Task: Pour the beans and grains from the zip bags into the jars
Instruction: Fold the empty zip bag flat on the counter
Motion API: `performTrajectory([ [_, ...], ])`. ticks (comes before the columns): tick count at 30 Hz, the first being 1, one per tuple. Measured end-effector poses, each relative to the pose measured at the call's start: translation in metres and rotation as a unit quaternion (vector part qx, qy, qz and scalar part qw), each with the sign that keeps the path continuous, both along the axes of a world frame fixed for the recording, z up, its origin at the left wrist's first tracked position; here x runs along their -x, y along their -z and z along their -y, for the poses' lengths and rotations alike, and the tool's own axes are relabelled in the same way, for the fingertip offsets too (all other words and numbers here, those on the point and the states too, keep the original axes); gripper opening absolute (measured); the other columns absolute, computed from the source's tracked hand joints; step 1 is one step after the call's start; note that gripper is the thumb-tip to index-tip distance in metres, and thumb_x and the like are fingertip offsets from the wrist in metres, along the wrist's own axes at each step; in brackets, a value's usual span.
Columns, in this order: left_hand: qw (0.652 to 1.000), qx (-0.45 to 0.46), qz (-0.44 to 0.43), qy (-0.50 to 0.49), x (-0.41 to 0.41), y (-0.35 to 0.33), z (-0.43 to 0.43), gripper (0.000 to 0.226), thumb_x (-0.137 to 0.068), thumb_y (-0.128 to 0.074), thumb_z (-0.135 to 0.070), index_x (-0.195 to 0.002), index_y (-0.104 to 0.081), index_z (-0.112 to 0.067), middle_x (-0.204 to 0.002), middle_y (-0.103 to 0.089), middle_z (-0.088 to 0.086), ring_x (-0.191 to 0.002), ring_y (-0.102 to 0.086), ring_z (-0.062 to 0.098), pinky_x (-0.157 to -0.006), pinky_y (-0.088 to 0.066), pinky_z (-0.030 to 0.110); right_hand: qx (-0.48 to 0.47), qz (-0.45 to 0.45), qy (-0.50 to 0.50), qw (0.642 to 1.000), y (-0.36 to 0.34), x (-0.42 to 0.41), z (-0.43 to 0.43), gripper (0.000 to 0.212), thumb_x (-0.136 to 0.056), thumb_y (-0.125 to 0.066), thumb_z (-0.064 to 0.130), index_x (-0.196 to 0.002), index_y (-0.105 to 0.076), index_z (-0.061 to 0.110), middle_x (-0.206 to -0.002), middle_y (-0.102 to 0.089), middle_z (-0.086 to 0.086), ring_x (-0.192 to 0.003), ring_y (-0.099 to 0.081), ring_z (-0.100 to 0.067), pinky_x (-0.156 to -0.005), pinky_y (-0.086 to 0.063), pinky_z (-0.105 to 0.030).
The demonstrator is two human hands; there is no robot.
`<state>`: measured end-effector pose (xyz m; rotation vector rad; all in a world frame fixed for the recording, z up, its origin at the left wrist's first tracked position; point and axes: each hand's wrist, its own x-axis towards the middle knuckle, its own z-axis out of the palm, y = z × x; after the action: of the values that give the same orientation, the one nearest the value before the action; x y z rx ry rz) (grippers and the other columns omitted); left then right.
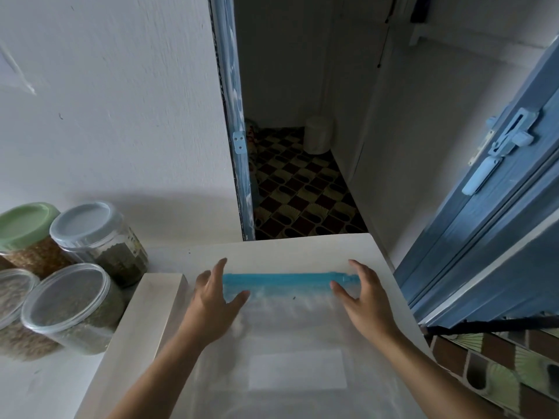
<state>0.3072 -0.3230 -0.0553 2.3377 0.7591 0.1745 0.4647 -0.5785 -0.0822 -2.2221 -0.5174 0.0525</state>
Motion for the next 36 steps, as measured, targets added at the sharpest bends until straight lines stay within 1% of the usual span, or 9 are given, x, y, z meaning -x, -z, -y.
performTrajectory([
  [2,0.998,0.037,0.034,-0.023,0.001,0.005,0.005,0.079,-0.091,-0.075,-0.020,-0.156,-0.031,-0.019,-0.139,-0.052,0.017,-0.118,-0.057,0.026,-0.106,-0.049,0.041,-0.024,-0.036,-0.014,0.999,0.000,0.005,-0.005,0.060,-0.096,-0.068,0.027,-0.150,-0.043,0.016,-0.136,-0.044,0.008,-0.124,-0.041,-0.004,-0.091,-0.032,0.002],
  [4,0.995,0.055,0.062,-0.050,0.002,0.008,0.005,0.074,-0.090,-0.076,-0.014,-0.153,-0.037,-0.019,-0.133,-0.057,0.015,-0.113,-0.058,0.023,-0.102,-0.050,0.039,-0.037,-0.049,-0.023,0.998,-0.001,0.008,-0.013,0.057,-0.097,-0.068,0.021,-0.148,-0.045,0.013,-0.134,-0.044,0.008,-0.123,-0.042,-0.006,-0.088,-0.035,0.005],
  [8,0.998,0.031,0.040,-0.046,0.003,0.010,0.000,0.057,-0.093,-0.072,-0.015,-0.146,-0.052,-0.012,-0.146,-0.052,0.016,-0.128,-0.054,0.030,-0.108,-0.040,0.032,-0.012,-0.013,-0.024,1.000,0.009,0.006,-0.022,0.046,-0.095,-0.070,0.021,-0.138,-0.057,0.009,-0.139,-0.053,-0.006,-0.138,-0.045,-0.023,-0.117,-0.039,-0.041],
  [13,0.987,-0.126,-0.083,0.057,-0.001,-0.004,-0.010,0.067,-0.096,-0.062,-0.051,-0.155,-0.040,-0.026,-0.162,-0.025,0.008,-0.144,-0.034,0.029,-0.116,-0.036,0.044,0.067,0.081,-0.051,0.993,0.008,0.001,-0.013,0.038,-0.097,-0.067,0.026,-0.132,-0.065,0.011,-0.131,-0.060,-0.005,-0.128,-0.052,-0.023,-0.108,-0.046,-0.033],
  [16,0.962,-0.191,-0.129,0.148,-0.013,-0.014,-0.014,0.072,-0.096,-0.053,-0.063,-0.158,-0.030,-0.035,-0.166,-0.018,-0.002,-0.150,-0.020,0.023,-0.119,-0.025,0.046,0.131,0.104,-0.100,0.981,-0.004,-0.004,-0.013,0.044,-0.101,-0.059,0.038,-0.140,-0.060,0.017,-0.142,-0.054,-0.002,-0.136,-0.046,-0.020,-0.112,-0.042,-0.036],
  [20,0.932,-0.206,-0.182,0.236,-0.026,-0.016,-0.019,0.086,-0.087,-0.055,-0.074,-0.158,-0.027,-0.034,-0.154,-0.032,-0.006,-0.139,-0.031,0.019,-0.115,-0.028,0.044,0.241,0.082,-0.175,0.951,-0.020,-0.010,-0.016,0.067,-0.090,-0.059,0.059,-0.148,-0.048,0.027,-0.137,-0.046,0.008,-0.128,-0.043,-0.013,-0.109,-0.039,-0.033],
  [23,0.923,-0.229,-0.189,0.243,-0.031,-0.018,-0.020,0.088,-0.080,-0.062,-0.077,-0.152,-0.034,-0.036,-0.143,-0.041,-0.008,-0.128,-0.039,0.017,-0.109,-0.029,0.043,0.288,0.083,-0.187,0.936,-0.028,-0.013,-0.017,0.068,-0.083,-0.060,0.066,-0.141,-0.049,0.031,-0.126,-0.044,0.008,-0.119,-0.043,-0.014,-0.099,-0.041,-0.033],
  [30,0.915,-0.159,-0.229,0.290,-0.052,-0.027,-0.020,0.078,-0.073,-0.077,-0.068,-0.131,-0.052,-0.023,-0.115,-0.057,-0.005,-0.101,-0.053,0.015,-0.093,-0.044,0.030,0.351,0.061,-0.224,0.907,-0.049,-0.020,-0.034,0.051,-0.078,-0.073,0.056,-0.111,-0.046,0.028,-0.109,-0.050,0.010,-0.100,-0.050,-0.014,-0.092,-0.042,-0.037],
  [36,0.900,-0.147,-0.265,0.313,-0.066,-0.035,-0.016,0.069,-0.071,-0.083,-0.061,-0.120,-0.055,-0.021,-0.108,-0.056,-0.005,-0.094,-0.050,0.015,-0.077,-0.036,0.024,0.358,-0.025,-0.251,0.899,-0.059,-0.023,-0.042,0.042,-0.078,-0.077,0.045,-0.107,-0.055,0.025,-0.106,-0.054,0.006,-0.096,-0.055,-0.016,-0.076,-0.043,-0.028],
])
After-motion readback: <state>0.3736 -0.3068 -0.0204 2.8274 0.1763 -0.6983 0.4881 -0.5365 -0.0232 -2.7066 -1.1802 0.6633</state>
